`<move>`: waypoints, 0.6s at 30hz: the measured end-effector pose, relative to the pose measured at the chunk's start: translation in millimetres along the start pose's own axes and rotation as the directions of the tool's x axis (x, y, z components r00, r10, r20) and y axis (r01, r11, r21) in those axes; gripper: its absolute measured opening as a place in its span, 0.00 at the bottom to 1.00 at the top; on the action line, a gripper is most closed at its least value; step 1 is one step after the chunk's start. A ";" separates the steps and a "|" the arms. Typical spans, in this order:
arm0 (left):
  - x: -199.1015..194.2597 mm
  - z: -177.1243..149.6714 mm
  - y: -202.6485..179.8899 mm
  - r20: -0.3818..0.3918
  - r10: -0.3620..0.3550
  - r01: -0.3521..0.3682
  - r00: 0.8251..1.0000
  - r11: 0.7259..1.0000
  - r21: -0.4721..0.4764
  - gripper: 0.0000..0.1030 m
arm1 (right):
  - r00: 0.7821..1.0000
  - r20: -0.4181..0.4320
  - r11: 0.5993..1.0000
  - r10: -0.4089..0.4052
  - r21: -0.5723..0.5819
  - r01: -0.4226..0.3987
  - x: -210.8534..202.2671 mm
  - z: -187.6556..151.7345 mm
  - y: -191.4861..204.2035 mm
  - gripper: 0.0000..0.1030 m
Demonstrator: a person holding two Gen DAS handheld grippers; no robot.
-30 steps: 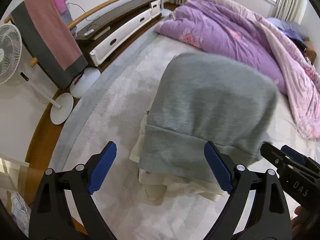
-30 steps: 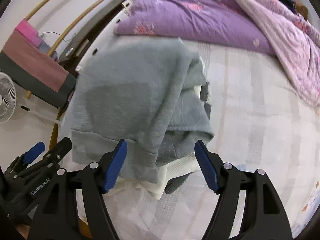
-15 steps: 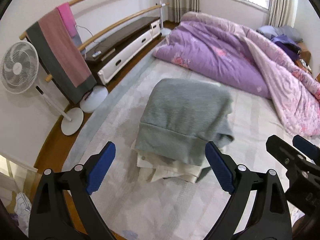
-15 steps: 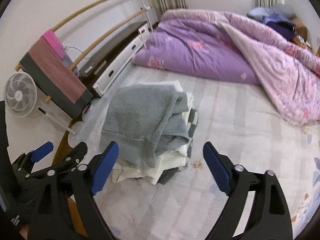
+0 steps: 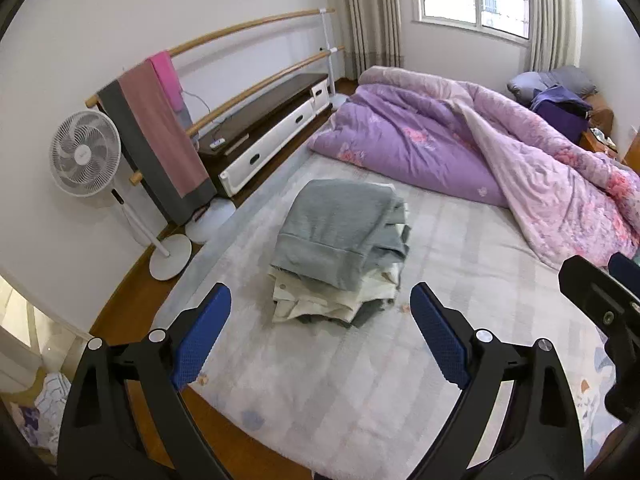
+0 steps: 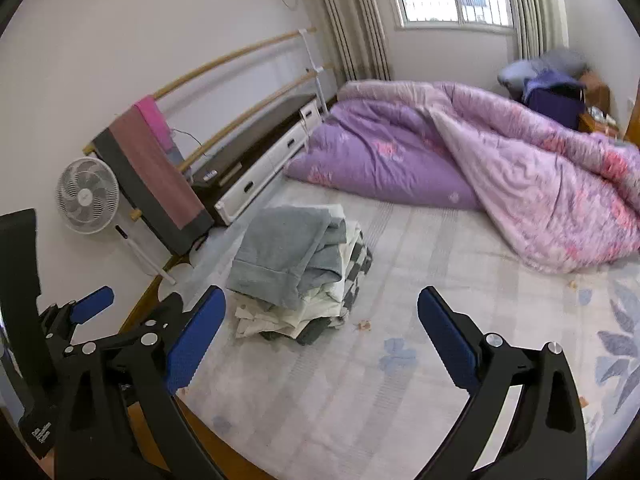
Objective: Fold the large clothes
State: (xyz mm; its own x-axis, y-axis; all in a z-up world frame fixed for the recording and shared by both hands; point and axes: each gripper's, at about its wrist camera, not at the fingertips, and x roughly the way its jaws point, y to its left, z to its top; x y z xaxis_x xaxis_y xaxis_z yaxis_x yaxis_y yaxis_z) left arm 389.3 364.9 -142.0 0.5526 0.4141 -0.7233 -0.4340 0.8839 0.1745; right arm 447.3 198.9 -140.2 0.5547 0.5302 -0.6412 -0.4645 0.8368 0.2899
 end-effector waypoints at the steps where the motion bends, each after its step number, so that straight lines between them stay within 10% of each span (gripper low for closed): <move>1: -13.1 -3.4 -4.0 0.005 0.000 0.000 1.000 1.000 0.000 0.89 | 1.000 0.016 1.000 -0.001 -0.005 0.001 -16.6 -3.2 -1.2 0.91; 18: -167.8 -58.2 4.8 0.169 -0.144 0.128 0.975 0.987 0.101 0.90 | 0.984 0.163 0.997 -0.074 -0.007 0.076 -178.0 -58.1 53.8 0.91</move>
State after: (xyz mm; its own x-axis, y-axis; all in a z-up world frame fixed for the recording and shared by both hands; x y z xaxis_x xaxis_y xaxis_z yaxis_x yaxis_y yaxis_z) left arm 253.1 286.9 -58.7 0.7218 0.3131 -0.6173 -0.2855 0.9471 0.1465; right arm 283.5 141.6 -51.8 0.6929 0.4819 -0.5363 -0.4256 0.8738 0.2354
